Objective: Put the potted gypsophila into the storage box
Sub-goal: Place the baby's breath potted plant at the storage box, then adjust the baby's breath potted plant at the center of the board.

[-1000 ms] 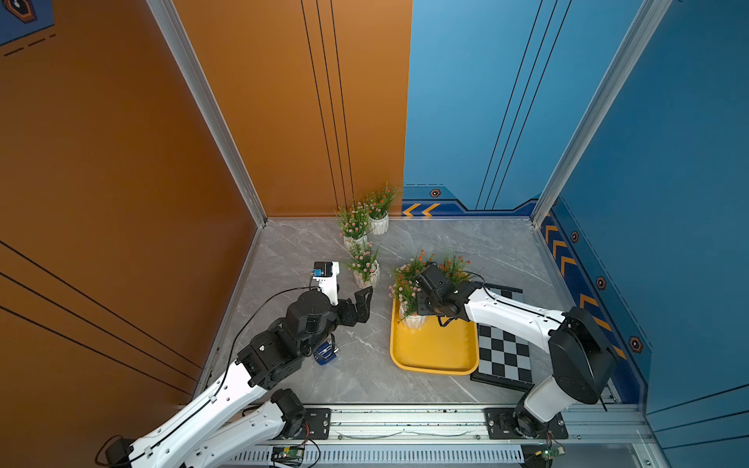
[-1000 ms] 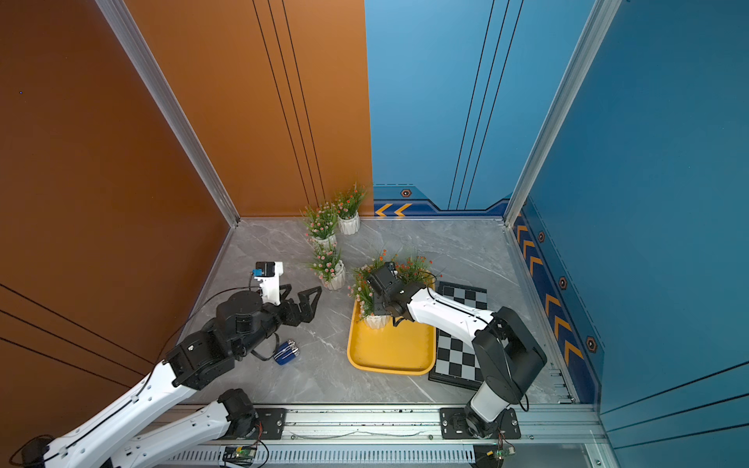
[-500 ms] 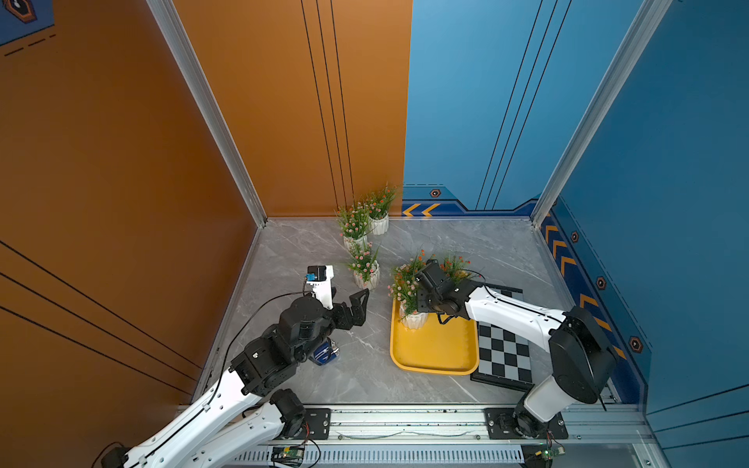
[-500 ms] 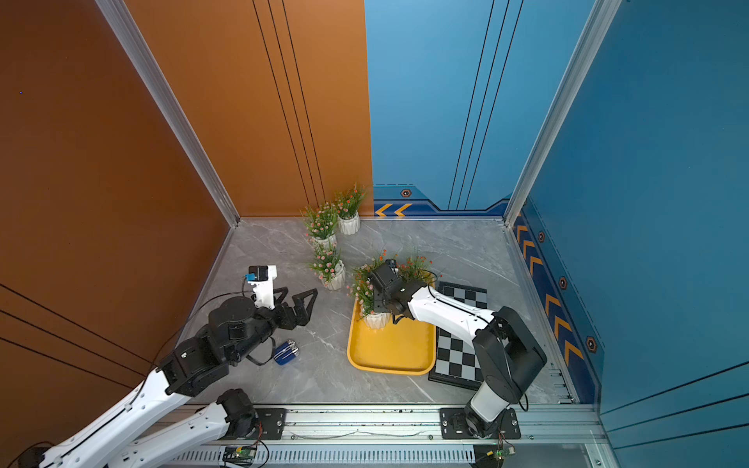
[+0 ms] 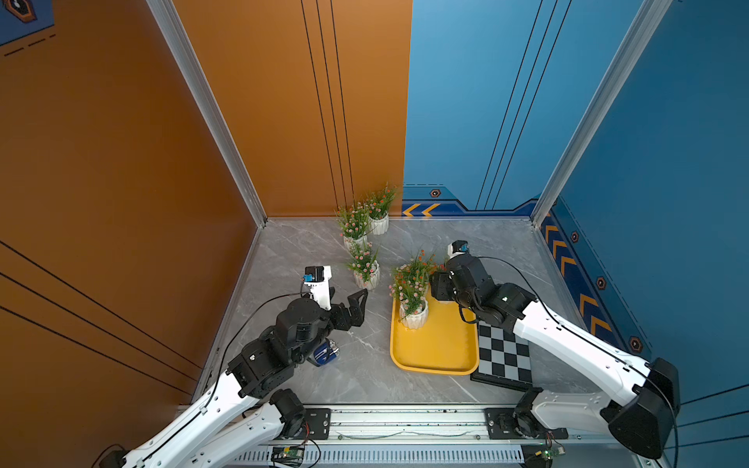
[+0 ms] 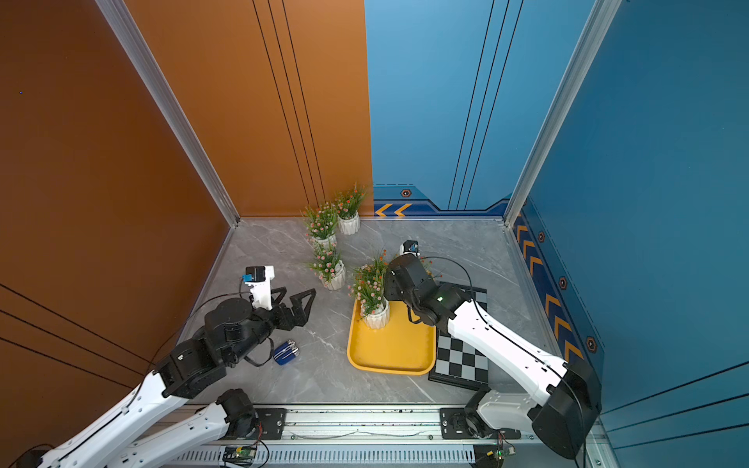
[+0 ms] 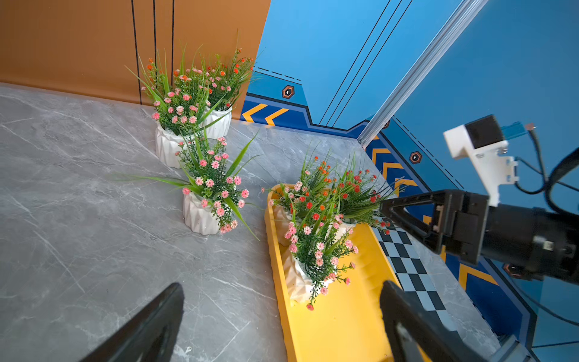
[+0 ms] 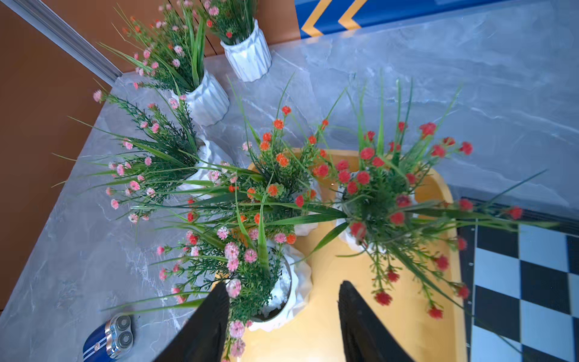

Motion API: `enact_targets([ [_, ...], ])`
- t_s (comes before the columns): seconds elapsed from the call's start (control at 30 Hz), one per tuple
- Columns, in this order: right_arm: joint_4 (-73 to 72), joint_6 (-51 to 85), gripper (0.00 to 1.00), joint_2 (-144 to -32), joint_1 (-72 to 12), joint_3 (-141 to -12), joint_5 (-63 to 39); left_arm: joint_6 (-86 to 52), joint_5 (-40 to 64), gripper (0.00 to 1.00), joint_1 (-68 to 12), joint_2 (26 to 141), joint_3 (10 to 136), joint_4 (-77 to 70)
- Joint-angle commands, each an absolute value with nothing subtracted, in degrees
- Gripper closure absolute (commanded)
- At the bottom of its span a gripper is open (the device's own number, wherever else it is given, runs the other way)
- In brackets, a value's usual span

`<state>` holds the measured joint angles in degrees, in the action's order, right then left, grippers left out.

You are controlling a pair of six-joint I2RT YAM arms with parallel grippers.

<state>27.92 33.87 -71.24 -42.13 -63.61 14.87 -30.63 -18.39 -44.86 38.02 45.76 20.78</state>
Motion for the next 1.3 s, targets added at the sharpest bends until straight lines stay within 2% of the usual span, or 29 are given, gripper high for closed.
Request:
enact_targets([
  [0.0,31.8,29.4,0.39,-71.4,-42.0,-67.6,18.5,-28.3,-20.5,0.02,-43.8,38.1,46.6,22.5],
  [0.27,33.7,19.6,0.3,-81.9,-41.8,-82.8,16.4,-24.1,-21.1,0.02,-39.5,41.4,48.6,22.7],
  [0.57,37.7,14.7,0.29,-104.5,-38.2,-106.0,10.4,-23.0,-17.5,0.02,-29.1,41.3,46.9,22.7],
  [0.73,40.7,13.3,0.3,-116.8,-36.2,-118.5,3.8,-22.8,-12.9,0.02,-22.2,41.9,46.3,22.5],
  [0.93,45.6,12.3,0.33,-129.0,-35.2,-130.4,0.6,-23.5,-7.8,0.02,-15.4,44.1,44.9,19.6],
  [1.27,46.3,12.8,0.47,-137.2,-35.7,-132.5,-6.3,-23.7,-2.5,0.02,-9.6,49.4,44.5,16.2],
])
